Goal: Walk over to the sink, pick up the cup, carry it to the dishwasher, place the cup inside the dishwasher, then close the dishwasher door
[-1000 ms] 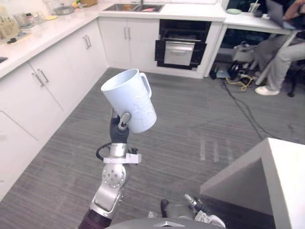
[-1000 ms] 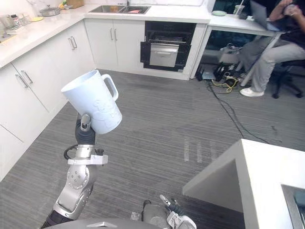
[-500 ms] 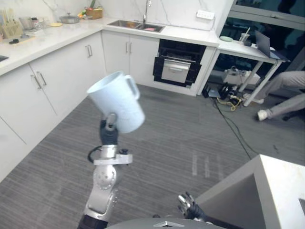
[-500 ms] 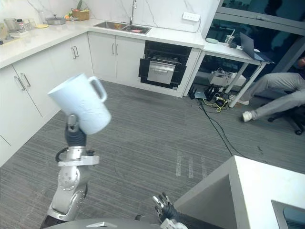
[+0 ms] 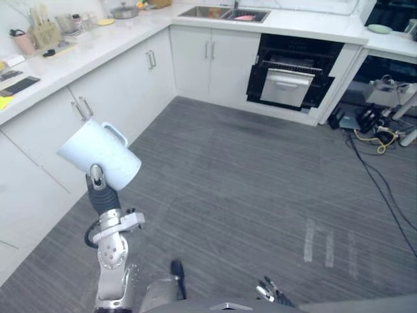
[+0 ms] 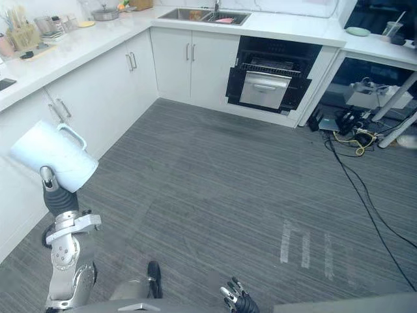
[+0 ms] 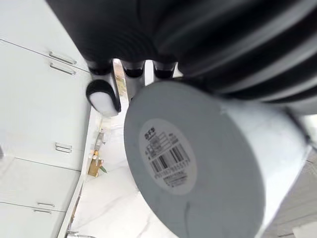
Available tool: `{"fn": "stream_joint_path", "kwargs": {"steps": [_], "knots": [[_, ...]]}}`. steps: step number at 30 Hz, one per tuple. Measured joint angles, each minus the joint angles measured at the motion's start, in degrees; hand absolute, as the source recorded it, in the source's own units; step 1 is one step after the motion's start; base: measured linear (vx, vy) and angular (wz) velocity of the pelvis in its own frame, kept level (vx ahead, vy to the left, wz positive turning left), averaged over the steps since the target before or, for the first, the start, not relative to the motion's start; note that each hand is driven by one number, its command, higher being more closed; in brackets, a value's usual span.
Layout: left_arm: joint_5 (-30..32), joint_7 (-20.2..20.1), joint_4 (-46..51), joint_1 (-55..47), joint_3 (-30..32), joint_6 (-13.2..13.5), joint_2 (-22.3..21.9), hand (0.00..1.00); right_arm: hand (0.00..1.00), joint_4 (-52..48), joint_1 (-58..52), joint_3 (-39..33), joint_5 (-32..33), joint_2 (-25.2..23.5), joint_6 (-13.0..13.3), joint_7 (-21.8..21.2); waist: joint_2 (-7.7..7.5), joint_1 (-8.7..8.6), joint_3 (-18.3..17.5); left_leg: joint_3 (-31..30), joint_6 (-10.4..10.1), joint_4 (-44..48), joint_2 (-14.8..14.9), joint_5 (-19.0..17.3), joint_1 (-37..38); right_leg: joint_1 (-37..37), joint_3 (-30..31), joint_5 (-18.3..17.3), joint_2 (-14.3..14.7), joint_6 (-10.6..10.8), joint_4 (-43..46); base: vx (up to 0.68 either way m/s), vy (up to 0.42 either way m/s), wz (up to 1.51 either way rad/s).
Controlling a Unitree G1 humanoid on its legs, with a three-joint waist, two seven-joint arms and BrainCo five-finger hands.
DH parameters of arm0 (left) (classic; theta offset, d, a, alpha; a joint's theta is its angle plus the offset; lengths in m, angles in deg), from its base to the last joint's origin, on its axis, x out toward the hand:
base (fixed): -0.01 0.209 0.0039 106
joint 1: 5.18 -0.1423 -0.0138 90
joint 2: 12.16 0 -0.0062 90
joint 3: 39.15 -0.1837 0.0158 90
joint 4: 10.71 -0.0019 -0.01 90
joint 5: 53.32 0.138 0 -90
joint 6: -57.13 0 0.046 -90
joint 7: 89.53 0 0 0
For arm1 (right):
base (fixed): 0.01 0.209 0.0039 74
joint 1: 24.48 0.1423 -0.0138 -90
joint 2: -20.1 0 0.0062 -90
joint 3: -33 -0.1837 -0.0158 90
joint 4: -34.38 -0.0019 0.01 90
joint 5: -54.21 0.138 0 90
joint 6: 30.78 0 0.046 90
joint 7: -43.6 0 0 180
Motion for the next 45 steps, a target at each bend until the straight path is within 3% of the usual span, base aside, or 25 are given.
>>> {"fn": "stream_joint_path", "kwargs": {"steps": [3,6,7,8,9,12,14,16,19,20,21,23,24,28,29,30,31,32,34,37,39,41,43,44,45], "knots": [[-0.04,-0.75,-0.38,-0.02,0.46,0.02,1.07,1.00,0.00,0.15,0.86,-0.11,0.26,-2.37,-0.24,0.29,-3.17,-1.02,0.22,0.94,2.67,8.16,-1.48,-7.73,-1.75,-0.10,2.21,-0.11,-2.06,0.55,4.20,0.45,0.255,-0.04],[-0.11,-2.19,-0.74,0.27,0.21,0.01,1.68,1.00,0.00,0.40,-0.05,-0.33,0.90,-2.33,-0.20,0.81,-3.77,-1.11,-0.35,2.11,3.27,9.37,-2.56,-12.34,1.75,-0.52,1.90,1.15,-3.62,2.54,11.46,0.43,0.207,-0.14],[-0.08,-3.03,-0.78,0.90,-0.43,-0.05,2.37,1.00,0.00,0.06,-0.87,-1.58,1.46,-2.67,0.19,1.18,-3.69,-1.29,-0.70,2.29,3.51,8.07,-3.27,-13.74,4.63,-2.77,2.09,2.60,-4.02,5.40,20.12,0.52,0.212,-0.03],[-0.02,-3.97,-0.62,1.94,-1.13,-0.55,3.18,1.00,0.00,0.15,-1.53,-2.57,2.48,-3.19,0.50,1.39,-3.61,-1.52,-0.55,2.24,3.61,5.35,-4.63,-14.10,8.54,-6.63,1.90,5.90,-4.80,10.96,31.81,0.43,0.149,-0.03],[0.05,-4.20,-0.59,2.29,-1.57,-0.57,3.60,1.00,0.00,0.22,-2.07,-3.05,2.74,-3.38,0.71,1.42,-4.11,-1.70,-0.87,2.23,3.85,3.58,-5.32,-14.44,10.69,-8.66,1.76,7.30,-4.97,12.22,37.64,0.52,0.149,-0.05],[4.03,-3.96,-0.70,3.35,-3.72,-0.69,3.93,1.00,0.00,-0.57,-3.51,-4.05,3.02,-3.63,3.88,1.18,-3.24,-3.20,-1.40,2.17,3.29,-6.06,-6.34,-14.01,21.01,-19.08,-5.67,2.94,-4.64,2.51,55.28,0.34,0.076,-0.12],[6.71,-4.06,-1.37,5.68,-5.42,-1.28,4.59,1.00,0.00,-1.23,-3.54,-4.10,3.63,-3.99,5.54,0.40,-2.84,-5.05,-1.40,2.13,2.69,-9.92,-5.85,-13.38,25.73,-26.40,-9.82,-1.31,-3.21,-0.04,52.48,0.46,0.018,0.09],[7.88,-4.10,-2.53,8.87,-6.34,-2.74,4.42,1.00,0.00,-2.45,-3.55,-4.16,5.42,-4.84,6.54,0.17,-1.08,-6.18,-0.50,2.00,0.39,-11.10,-3.05,-14.57,29.19,-30.84,-14.25,-2.63,-0.54,-2.43,39.74,0.53,-0.058,0.13],[7.91,-4.26,-2.12,10.95,-6.11,-3.15,4.35,1.00,0.00,-4.95,-4.58,-3.60,5.77,-5.57,6.30,0.11,1.01,-6.98,0.26,3.44,-4.77,-10.73,1.71,-17.44,33.79,-32.28,-15.13,6.99,4.21,-4.63,16.45,0.56,-0.119,0.00],[7.92,-4.37,-1.63,10.83,-6.00,-3.03,4.38,1.00,0.00,-5.30,-5.54,-2.32,5.73,-5.55,6.22,0.13,0.19,-7.04,-0.07,4.21,-7.36,-9.86,1.90,-18.98,35.92,-32.21,-11.83,13.55,4.88,-4.75,8.44,0.65,-0.195,0.05],[7.96,-4.55,-1.86,9.74,-5.61,-2.67,4.48,1.00,0.00,-5.05,-7.21,-1.13,5.67,-5.57,5.70,0.13,-1.42,-7.07,-1.08,4.38,-9.88,-8.55,1.50,-20.81,39.08,-32.31,-8.68,25.63,3.60,-6.29,8.92,0.80,-0.245,-0.04],[8.10,-4.53,-2.81,8.33,-5.25,-2.34,2.13,1.00,0.00,-5.89,-6.85,-1.06,5.87,-3.15,4.67,-1.03,2.68,-7.33,-0.98,5.46,-9.71,-5.54,5.18,-20.88,39.54,-32.60,-9.31,21.12,6.80,-6.59,13.73,0.62,-0.209,-0.15],[8.36,-4.68,-2.74,8.58,-5.13,-1.73,1.26,1.00,0.00,-6.20,-5.68,-1.07,5.82,-1.99,3.62,-0.09,3.24,-7.09,-0.57,5.61,-8.23,-4.01,5.89,-18.23,39.46,-32.81,-9.36,18.64,7.63,-7.47,15.90,0.42,-0.179,-0.21],[8.40,-4.49,-1.84,8.81,-3.99,-0.54,0.59,1.00,0.00,-8.28,-4.64,-0.06,5.36,-2.16,0.57,0.37,3.05,-7.26,-0.18,3.48,-7.82,5.54,8.35,-8.81,39.66,-29.64,-8.41,10.36,10.85,-7.77,19.71,0.49,-0.201,-0.34],[8.14,-4.50,-1.37,8.63,-3.96,-0.50,0.08,1.00,0.00,-9.39,-4.92,-0.19,5.33,-2.15,-0.21,1.11,3.76,-7.10,0.35,1.59,-7.74,16.63,11.20,-2.52,35.75,-26.25,-8.79,8.64,12.43,-7.71,18.48,0.36,-0.092,-0.39],[7.76,-4.60,-0.15,7.21,-3.94,-0.48,-0.03,1.00,0.00,-10.00,-5.59,-0.11,5.37,-2.23,-0.35,1.51,2.97,-6.66,0.35,-0.15,-5.97,27.54,13.81,10.06,30.01,-22.37,-8.72,8.00,13.66,-8.16,15.63,0.37,-0.073,-0.32],[7.76,-4.72,0.42,6.65,-3.96,-0.50,-0.42,1.00,0.00,-10.53,-5.68,-0.14,5.55,-2.48,-0.21,1.47,3.51,-6.50,0.29,-0.98,-5.34,33.57,15.07,11.27,26.48,-20.39,-8.64,7.96,14.50,-8.32,13.81,0.35,-0.061,-0.30],[7.77,-5.30,1.07,6.15,-3.90,-0.50,-1.39,1.00,0.00,-10.86,-5.82,-0.15,5.64,-2.33,0.30,1.49,4.13,-5.75,0.77,-1.39,-5.43,44.50,16.71,5.15,18.49,-17.22,-7.93,7.86,15.66,-9.73,11.22,0.33,-0.061,-0.18],[7.77,-5.43,1.25,5.44,-3.77,-0.53,-1.73,1.00,0.00,-9.46,-5.53,-0.35,5.67,-2.04,1.25,1.27,4.16,-4.79,1.12,0.00,-2.66,49.10,16.05,-3.91,9.76,-12.36,-7.19,7.75,15.97,-11.03,7.07,0.34,-0.053,-0.19],[7.67,-5.73,2.43,5.33,-2.19,-0.51,-1.52,1.00,0.00,-8.29,-4.48,-0.77,5.63,-1.83,2.86,-0.03,3.37,-2.72,0.89,6.48,-2.37,32.30,13.44,-13.57,4.32,-6.01,-4.49,7.75,15.18,-10.75,2.29,0.42,-0.007,-0.36],[7.63,-5.68,3.11,5.34,-1.77,-0.48,-1.16,1.00,0.00,-7.45,-2.99,-0.63,5.63,-1.59,3.59,-0.35,2.63,-2.67,0.83,8.29,-2.32,13.56,8.66,-13.15,4.65,-4.47,-2.64,6.87,13.40,-9.53,1.56,0.44,0.070,-0.42],[7.63,-5.28,3.15,5.48,-2.74,-0.93,-0.30,1.00,0.00,-6.79,-1.02,-0.07,5.49,-0.98,4.25,-0.48,1.74,-2.70,0.84,6.93,-2.12,-3.84,2.41,-5.26,4.82,-3.29,-0.92,5.29,10.76,-6.90,0.77,0.49,0.171,-0.33],[7.68,-5.19,3.25,5.41,-4.29,-1.40,-0.39,1.00,0.00,-6.84,-1.23,0.44,4.85,-0.88,4.41,-0.42,1.71,-2.18,0.81,7.82,-0.08,-8.31,1.19,2.69,6.05,-1.03,-0.23,3.36,9.82,-5.01,0.39,0.46,0.197,-0.19],[7.64,-5.25,3.31,5.51,-4.41,-1.39,-0.01,1.00,0.00,-6.71,-1.67,1.08,4.57,-1.42,4.39,-0.19,0.25,-2.08,0.00,8.86,3.12,-8.44,-0.57,3.19,7.32,0.28,0.26,1.64,7.86,-4.10,0.38,0.49,0.210,-0.01],[7.37,-5.31,3.31,5.58,-5.02,-1.28,0.01,1.00,0.00,-6.59,-2.32,1.10,4.46,-2.52,4.29,-0.14,-1.34,-2.07,-0.71,8.96,3.76,-7.67,-1.80,0.93,7.64,0.39,0.38,1.39,6.62,-3.61,0.59,0.58,0.237,0.12]]}}
